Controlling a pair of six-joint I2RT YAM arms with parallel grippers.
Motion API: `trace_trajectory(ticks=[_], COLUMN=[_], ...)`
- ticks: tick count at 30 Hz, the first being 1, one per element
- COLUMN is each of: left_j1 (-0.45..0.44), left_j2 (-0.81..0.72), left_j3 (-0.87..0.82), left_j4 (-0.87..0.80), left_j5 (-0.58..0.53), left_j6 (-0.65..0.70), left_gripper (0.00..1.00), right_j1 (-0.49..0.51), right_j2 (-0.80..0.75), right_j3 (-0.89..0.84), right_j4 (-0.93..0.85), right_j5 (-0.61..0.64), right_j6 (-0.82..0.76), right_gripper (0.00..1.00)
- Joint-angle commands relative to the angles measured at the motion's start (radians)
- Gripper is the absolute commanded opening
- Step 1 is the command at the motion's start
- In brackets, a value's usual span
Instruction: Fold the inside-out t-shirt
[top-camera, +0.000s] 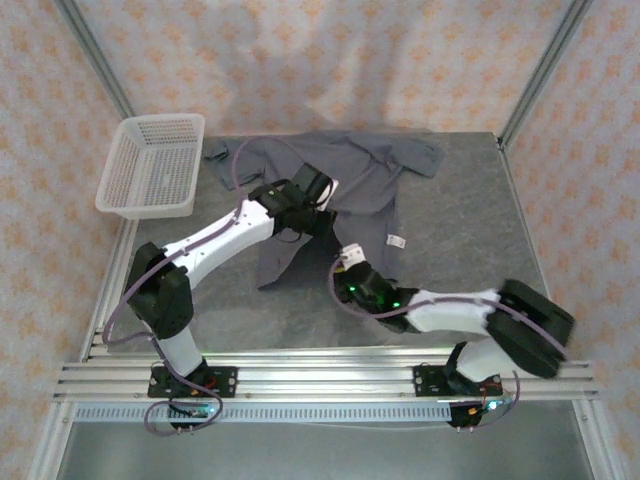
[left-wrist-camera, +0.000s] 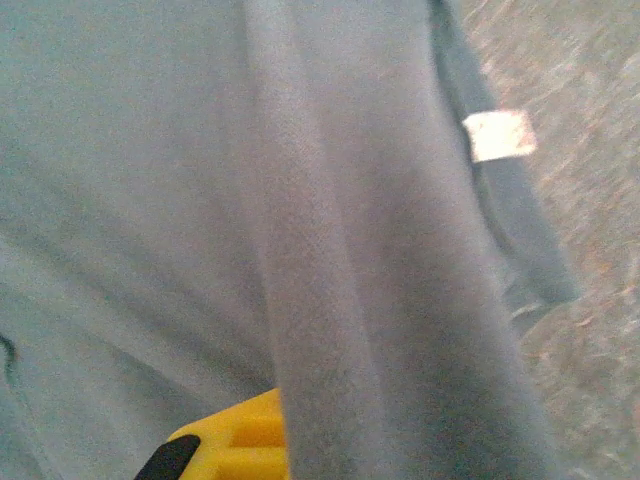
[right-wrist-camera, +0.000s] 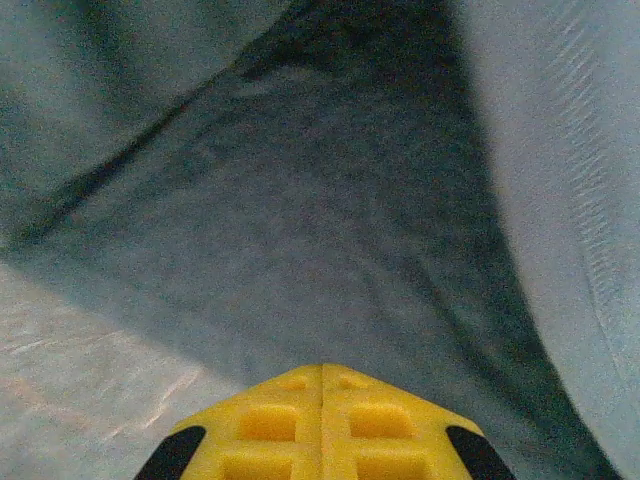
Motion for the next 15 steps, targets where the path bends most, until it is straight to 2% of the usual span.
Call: trace_trajectory(ticks=[1,3,5,6,10,12,15], left_j1=[0.003,0.006,0.005,0.006,0.006,0.006,0.006], left_j2=[0.004,0.001,-0.005,-0.007,-0.036,-0.049,-0.056], left_j3=[0.108,0.154,0.188,0.202,0.215,0.226,0.26], left_j4=[-0.082,-0.115,-0.14,-0.152,-0.192,-0.217,-0.205], left_j5=[0.053,0.07,0.098,0.117,0.146,0.158,0.26], left_j6=[-0.013,-0.011,-0.013,-0.012,-0.009,-0.006,-0.035], left_gripper=[0.0,0.0,0.0,0.0,0.0,0.0,0.0], right_j1=[0.006,0.005,-0.019,-0.054,-0.237,-0.324,-0.395], right_j2=[0.193,0.313,0.376,0.379,0.294,0.254,0.235], right_j3=[0.074,0.143,0.202,0.22,0.293,0.385,0.436], right_j4=[0.332,0.383,0.409,0.398,0.191,-0.013,-0.135], right_j5=[0.235,0.322,0.423,0.425,0.337,0.292,0.183], right_j6=[-0.208,-0.309,-0.372,-0.367,-0.231,-0.141,-0.024], right_gripper=[0.0,0.0,0.0,0.0,0.0,0.0,0.0])
